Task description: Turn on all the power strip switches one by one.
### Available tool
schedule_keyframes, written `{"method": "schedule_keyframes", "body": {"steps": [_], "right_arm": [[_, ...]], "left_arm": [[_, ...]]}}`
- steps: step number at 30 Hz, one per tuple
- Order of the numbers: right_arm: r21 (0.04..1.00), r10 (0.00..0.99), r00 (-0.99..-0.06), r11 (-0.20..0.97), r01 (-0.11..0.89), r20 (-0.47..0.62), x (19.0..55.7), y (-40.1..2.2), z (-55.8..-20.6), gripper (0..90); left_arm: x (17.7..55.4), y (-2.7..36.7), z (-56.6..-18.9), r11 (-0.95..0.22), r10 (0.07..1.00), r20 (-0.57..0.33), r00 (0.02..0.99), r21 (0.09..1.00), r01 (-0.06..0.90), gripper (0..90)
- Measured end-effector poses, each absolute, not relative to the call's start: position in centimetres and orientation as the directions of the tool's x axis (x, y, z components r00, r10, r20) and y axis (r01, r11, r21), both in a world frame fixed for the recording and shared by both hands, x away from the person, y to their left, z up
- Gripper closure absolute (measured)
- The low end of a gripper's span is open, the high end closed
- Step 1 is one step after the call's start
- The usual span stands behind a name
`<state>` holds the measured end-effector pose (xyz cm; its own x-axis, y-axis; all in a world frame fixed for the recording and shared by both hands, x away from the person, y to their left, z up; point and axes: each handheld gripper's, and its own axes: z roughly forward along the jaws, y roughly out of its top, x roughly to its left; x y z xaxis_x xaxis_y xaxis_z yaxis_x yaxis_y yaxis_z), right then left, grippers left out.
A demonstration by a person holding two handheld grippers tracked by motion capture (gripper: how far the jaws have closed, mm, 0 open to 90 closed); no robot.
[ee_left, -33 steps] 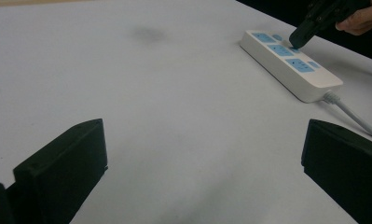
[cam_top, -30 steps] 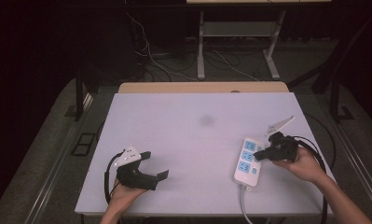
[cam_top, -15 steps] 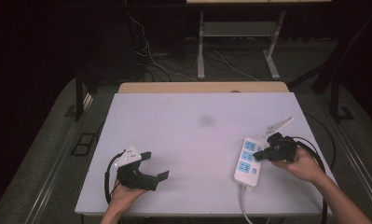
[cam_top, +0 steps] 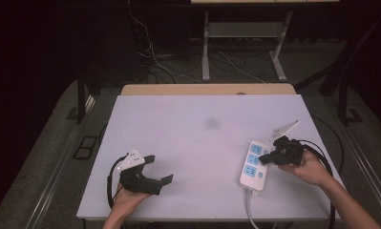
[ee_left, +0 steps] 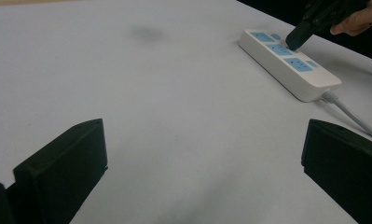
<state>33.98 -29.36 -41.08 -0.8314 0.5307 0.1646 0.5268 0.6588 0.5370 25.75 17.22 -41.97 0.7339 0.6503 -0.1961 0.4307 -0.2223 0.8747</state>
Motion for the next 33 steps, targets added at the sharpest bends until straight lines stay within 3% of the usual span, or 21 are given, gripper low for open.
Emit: {"method": "schedule_keyframes", "body": {"steps": [18, 33], "right_arm": [[0.557, 0.535, -0.823, 0.631, 0.540, 0.193, 33.9, -29.9, -41.1, 90.0], [0.568, 0.535, -0.825, 0.628, 0.532, 0.182, 34.4, -30.0, -38.7, 90.0]], "left_arm": [[25.8, 17.3, -42.0, -0.223, 0.650, -0.200, 0.733, 0.872, 0.435, 0.0], [25.8, 17.4, -42.0, -0.222, 0.651, -0.200, 0.732, 0.872, 0.435, 0.0]]}}
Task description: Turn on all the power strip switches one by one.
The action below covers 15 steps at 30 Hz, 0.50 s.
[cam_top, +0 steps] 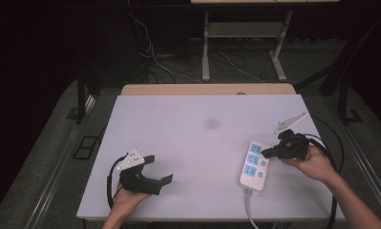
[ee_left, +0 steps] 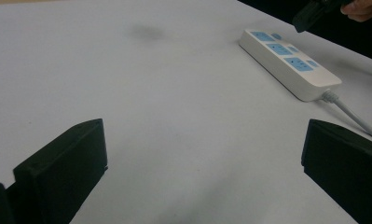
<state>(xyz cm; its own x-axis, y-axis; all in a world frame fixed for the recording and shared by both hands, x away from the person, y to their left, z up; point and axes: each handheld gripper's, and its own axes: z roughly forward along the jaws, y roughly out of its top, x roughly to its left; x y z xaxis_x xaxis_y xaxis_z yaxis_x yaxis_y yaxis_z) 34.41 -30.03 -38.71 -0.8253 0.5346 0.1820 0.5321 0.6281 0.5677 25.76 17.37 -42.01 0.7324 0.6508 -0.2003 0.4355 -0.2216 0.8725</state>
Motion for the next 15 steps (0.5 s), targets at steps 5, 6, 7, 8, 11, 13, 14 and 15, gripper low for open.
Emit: {"method": "schedule_keyframes", "body": {"steps": [5, 6, 7, 8, 11, 13, 14, 15], "right_arm": [[0.572, 0.534, -0.826, 0.627, 0.529, 0.180, 34.7, -30.1, -38.4, 90.0], [0.572, 0.536, -0.826, 0.627, 0.529, 0.177, 34.7, -30.2, -38.4, 90.0], [0.571, 0.538, -0.824, 0.626, 0.531, 0.177, 34.8, -30.2, -38.3, 90.0], [0.570, 0.541, -0.823, 0.625, 0.533, 0.175, 34.9, -30.3, -38.3, 90.0], [0.573, 0.545, -0.821, 0.622, 0.533, 0.172, 35.1, -30.6, -38.1, 90.0], [0.574, 0.552, -0.816, 0.618, 0.537, 0.170, 35.4, -30.8, -38.1, 90.0], [0.575, 0.553, -0.815, 0.614, 0.540, 0.174, 35.5, -30.9, -38.1, 90.0], [0.575, 0.553, -0.814, 0.613, 0.541, 0.176, 35.6, -31.0, -38.1, 90.0]], "left_arm": [[25.8, 17.4, -42.0, -0.221, 0.651, -0.201, 0.732, 0.873, 0.436, 0.0], [25.8, 17.4, -42.0, -0.222, 0.650, -0.201, 0.733, 0.872, 0.436, 0.0], [25.8, 17.4, -42.0, -0.222, 0.650, -0.200, 0.733, 0.872, 0.435, 0.0], [25.8, 17.4, -42.0, -0.222, 0.651, -0.201, 0.732, 0.872, 0.436, 0.0], [25.8, 17.4, -42.0, -0.220, 0.651, -0.202, 0.732, 0.873, 0.436, 0.0], [25.8, 17.4, -42.0, -0.221, 0.650, -0.201, 0.733, 0.873, 0.435, 0.0], [25.8, 17.4, -42.0, -0.221, 0.650, -0.201, 0.733, 0.873, 0.435, 0.0], [25.8, 17.4, -42.0, -0.221, 0.650, -0.201, 0.733, 0.873, 0.435, 0.0]]}}
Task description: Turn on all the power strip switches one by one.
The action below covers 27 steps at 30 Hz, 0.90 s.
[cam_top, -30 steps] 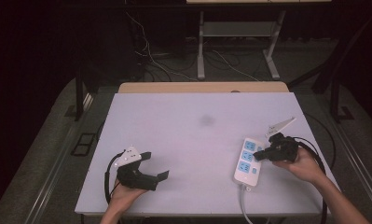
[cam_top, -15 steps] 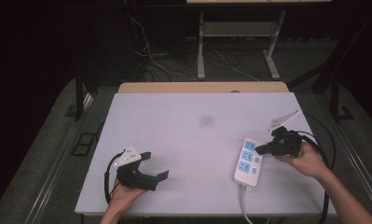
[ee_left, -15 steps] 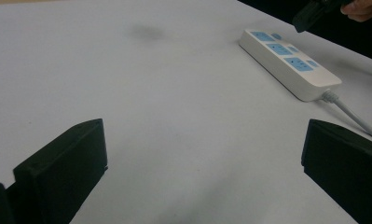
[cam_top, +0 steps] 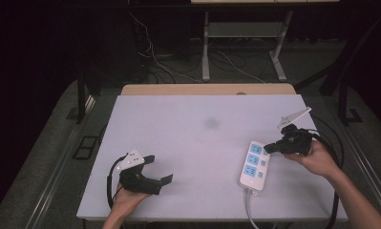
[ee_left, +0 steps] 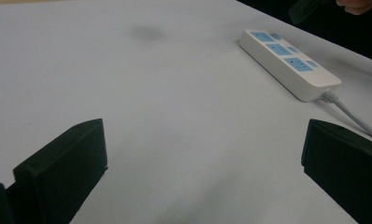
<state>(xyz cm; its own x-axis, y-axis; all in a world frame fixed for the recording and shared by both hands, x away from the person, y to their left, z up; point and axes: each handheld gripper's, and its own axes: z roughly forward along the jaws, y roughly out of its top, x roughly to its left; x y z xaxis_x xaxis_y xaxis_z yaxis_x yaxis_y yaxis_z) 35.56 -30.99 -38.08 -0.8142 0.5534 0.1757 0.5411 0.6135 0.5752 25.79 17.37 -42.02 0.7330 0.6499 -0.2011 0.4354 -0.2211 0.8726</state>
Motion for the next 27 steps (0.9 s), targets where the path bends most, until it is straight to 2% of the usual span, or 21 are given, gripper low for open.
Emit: {"method": "schedule_keyframes", "body": {"steps": [27], "right_arm": [[0.530, 0.568, -0.806, 0.637, 0.560, 0.169, 37.3, -30.8, -39.8, 90.0]], "left_arm": [[25.8, 17.4, -42.0, -0.222, 0.651, -0.200, 0.732, 0.872, 0.436, 0.0]]}}
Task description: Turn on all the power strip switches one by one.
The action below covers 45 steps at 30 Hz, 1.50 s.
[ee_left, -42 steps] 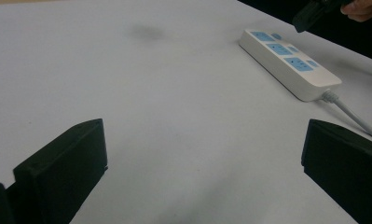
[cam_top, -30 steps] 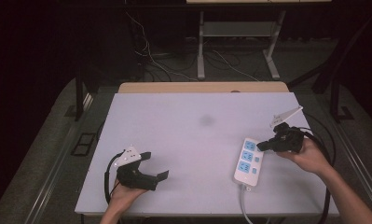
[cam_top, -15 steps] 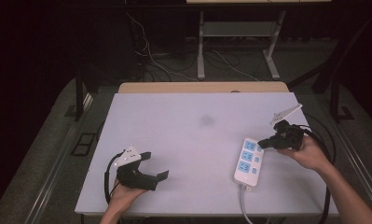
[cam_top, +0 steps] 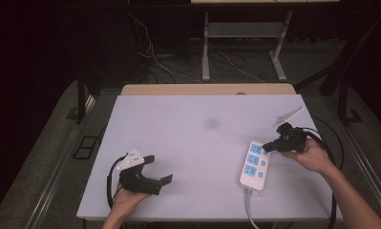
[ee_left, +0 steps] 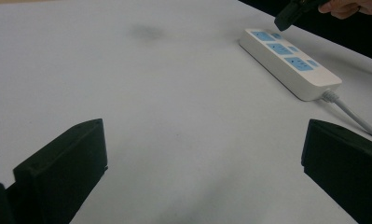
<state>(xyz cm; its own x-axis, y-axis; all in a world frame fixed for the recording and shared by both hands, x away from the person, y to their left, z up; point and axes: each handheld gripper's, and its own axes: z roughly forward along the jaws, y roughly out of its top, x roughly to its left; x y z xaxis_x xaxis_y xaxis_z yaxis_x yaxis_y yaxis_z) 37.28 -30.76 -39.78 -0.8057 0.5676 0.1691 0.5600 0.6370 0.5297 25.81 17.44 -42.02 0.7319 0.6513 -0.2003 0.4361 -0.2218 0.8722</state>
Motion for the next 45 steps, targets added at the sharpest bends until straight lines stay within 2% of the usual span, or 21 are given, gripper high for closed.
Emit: {"method": "schedule_keyframes", "body": {"steps": [23, 45], "right_arm": [[0.509, 0.568, -0.814, 0.668, 0.543, 0.123, 37.3, -30.3, -40.5, 90.0], [0.554, 0.562, -0.821, 0.653, 0.517, 0.104, 36.8, -30.7, -41.1, 90.0]], "left_arm": [[25.8, 17.4, -42.0, -0.223, 0.651, -0.200, 0.732, 0.872, 0.436, 0.0], [25.8, 17.4, -42.1, -0.228, 0.653, -0.196, 0.732, 0.871, 0.436, 0.0]]}}
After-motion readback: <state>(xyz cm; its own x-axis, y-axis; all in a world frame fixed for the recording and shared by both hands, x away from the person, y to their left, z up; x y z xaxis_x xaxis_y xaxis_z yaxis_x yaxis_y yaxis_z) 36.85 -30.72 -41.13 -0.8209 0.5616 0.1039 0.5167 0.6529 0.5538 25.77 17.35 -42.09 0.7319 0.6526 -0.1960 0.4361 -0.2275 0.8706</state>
